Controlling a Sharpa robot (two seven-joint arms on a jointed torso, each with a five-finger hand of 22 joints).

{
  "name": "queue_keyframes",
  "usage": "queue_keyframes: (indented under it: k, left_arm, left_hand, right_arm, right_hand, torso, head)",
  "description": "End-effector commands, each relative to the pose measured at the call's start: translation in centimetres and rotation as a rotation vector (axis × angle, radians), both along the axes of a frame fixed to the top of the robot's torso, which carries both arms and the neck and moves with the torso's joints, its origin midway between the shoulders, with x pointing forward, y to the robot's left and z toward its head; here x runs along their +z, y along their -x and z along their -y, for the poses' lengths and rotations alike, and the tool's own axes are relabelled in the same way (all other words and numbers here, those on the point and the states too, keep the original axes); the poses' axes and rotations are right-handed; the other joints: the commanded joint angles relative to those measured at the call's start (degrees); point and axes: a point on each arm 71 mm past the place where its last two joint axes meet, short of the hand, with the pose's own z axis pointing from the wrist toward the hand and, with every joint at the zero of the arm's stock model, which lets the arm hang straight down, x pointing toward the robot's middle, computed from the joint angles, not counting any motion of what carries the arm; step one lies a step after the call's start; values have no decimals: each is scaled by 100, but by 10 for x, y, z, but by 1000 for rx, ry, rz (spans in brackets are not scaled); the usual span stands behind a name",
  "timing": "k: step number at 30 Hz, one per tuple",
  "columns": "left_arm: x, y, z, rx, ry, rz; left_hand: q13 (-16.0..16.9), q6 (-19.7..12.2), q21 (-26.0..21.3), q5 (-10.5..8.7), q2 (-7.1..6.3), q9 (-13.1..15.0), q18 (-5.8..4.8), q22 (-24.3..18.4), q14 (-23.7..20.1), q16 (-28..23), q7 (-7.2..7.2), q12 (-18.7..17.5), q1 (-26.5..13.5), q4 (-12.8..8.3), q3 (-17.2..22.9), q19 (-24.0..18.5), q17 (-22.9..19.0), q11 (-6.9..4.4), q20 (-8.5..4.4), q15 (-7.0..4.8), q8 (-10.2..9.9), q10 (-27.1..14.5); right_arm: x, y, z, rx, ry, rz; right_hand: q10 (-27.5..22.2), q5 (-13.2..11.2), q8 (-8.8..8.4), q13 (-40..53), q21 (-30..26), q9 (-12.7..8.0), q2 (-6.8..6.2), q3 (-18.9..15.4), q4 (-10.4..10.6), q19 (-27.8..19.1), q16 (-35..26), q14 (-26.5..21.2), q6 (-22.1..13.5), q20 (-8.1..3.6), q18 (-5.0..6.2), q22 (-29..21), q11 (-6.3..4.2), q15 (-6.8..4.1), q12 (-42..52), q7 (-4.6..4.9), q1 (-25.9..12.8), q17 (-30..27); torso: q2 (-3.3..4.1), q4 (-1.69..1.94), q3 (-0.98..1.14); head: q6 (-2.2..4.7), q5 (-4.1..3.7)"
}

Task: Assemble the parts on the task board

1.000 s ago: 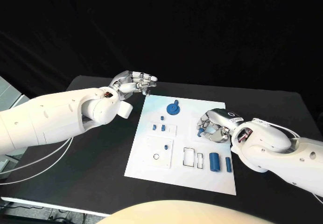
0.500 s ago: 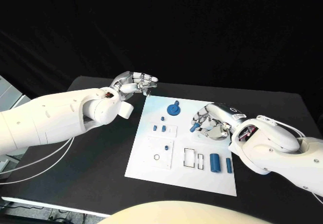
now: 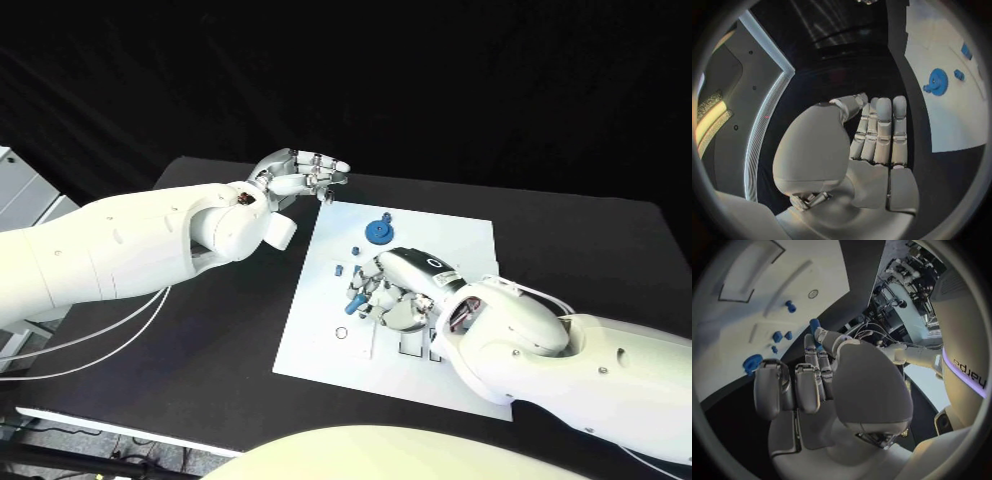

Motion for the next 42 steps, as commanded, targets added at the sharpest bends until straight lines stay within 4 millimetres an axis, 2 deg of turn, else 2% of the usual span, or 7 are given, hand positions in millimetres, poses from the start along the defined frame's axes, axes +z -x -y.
queue_keyframes:
  k: [1,7,16,42]
  left_arm:
    - [1,0,3,-19,15,0]
    - [1,0,4,-21,16,-1]
    - [1,1,5,-24,16,-2]
    - [0,1,3,-23,14,-7]
  left_hand:
    - [7,-25,-20,20,38,-8,37,-5,4,-24,-6,35,-31,13,-8,38,-7,-3,-11,14,-14,-52]
    - [7,-25,-20,20,38,-8,37,-5,4,-24,-6,35,-31,13,-8,38,-7,-3,-11,14,-14,-52]
    - [7,-25,-20,20,38,-8,37,-5,4,-24,-6,35,-31,13,-8,38,-7,-3,-11,14,-14,-52]
    - [13,-33,-34,20,37,-9,38,-16,4,-27,-3,62,-26,11,-8,48,-9,0,-11,14,-14,-76]
  right_arm:
    - [-3,6,-10,60,8,46]
    - [-15,12,-21,92,34,34]
    - [-28,13,-26,106,100,72]
    - [-40,14,-26,94,197,124]
  right_hand:
    - [299,20,196,7,1,385,21,3,-16,335,11,270,-16,-56,-41,1140,-273,-22,-38,38,-65,-9]
    - [297,20,199,10,-18,393,22,13,-28,331,11,270,-24,-56,-38,1136,-271,-21,-45,41,-71,-10]
    - [295,19,202,14,-20,401,21,20,-41,330,6,268,-30,-55,-37,1136,-269,-19,-51,45,-79,-21]
    - [295,18,208,19,-9,413,17,30,-60,332,7,268,-36,-53,-39,1141,-266,-17,-60,48,-89,-20]
  torso:
    - [0,7,-7]
    - [1,2,-9]
    - [-1,-5,-3]
    - [0,-5,0]
  head:
    - [-24,51]
    - [-52,90]
    - [-91,132]
    - [-128,144]
